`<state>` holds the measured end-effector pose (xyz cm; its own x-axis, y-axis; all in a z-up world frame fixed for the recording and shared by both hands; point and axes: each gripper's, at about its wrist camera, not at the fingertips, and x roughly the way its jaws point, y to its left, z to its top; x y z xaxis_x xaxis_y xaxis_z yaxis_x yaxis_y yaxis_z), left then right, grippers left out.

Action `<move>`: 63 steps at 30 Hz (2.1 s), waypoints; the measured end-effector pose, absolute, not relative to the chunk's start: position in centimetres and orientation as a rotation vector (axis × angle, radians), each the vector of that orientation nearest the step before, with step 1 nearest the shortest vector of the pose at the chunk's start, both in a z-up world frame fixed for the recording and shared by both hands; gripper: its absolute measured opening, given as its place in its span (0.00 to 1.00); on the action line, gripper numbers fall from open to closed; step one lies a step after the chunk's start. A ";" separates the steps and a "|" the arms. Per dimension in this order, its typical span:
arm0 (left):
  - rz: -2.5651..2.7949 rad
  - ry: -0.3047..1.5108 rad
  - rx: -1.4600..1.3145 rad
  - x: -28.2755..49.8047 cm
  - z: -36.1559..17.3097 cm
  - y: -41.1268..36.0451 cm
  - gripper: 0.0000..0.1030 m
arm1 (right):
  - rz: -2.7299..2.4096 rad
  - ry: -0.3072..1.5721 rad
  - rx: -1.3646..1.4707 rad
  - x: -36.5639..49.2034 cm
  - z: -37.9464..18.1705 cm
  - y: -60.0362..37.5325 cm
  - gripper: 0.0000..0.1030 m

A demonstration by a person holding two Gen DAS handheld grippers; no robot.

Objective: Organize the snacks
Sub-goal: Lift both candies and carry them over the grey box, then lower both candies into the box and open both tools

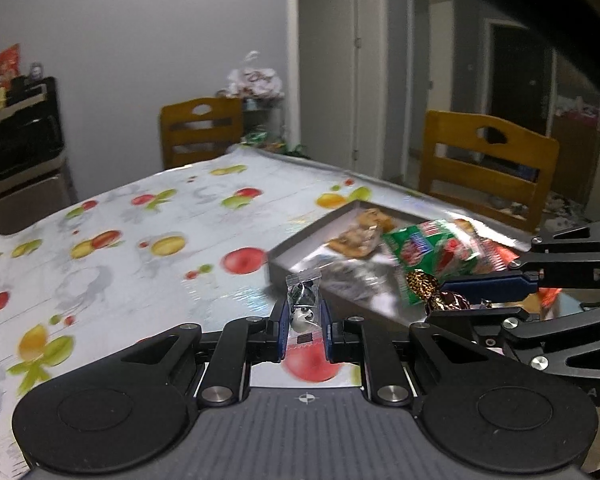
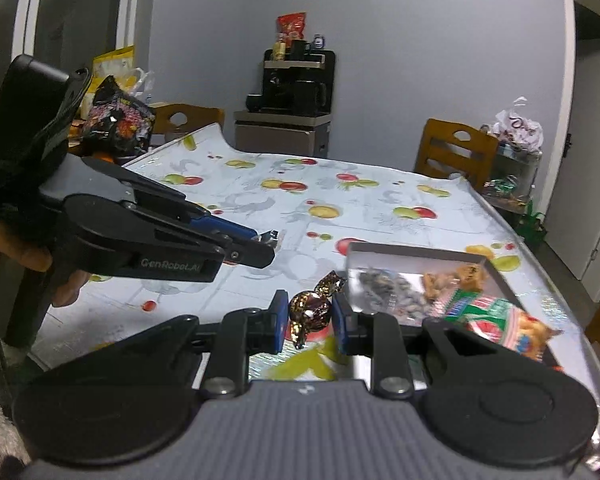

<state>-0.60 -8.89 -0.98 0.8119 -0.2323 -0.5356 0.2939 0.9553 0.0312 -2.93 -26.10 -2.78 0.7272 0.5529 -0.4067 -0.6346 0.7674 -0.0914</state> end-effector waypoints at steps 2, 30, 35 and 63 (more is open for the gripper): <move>-0.316 0.561 0.118 -0.4 -1.0 -9.9 0.18 | 0.633 0.375 -0.231 -2.9 -2.7 -27.4 0.22; -0.434 0.731 0.143 6.2 -4.9 -17.8 0.18 | 0.579 0.492 -0.208 0.5 -6.6 -32.3 0.22; -0.405 0.743 0.150 7.2 -5.4 -17.7 0.18 | 0.577 0.506 -0.198 1.5 -7.4 -32.2 0.22; -0.395 0.752 0.146 7.2 -5.7 -17.7 0.19 | 0.571 0.519 -0.236 2.7 -8.3 -31.5 0.23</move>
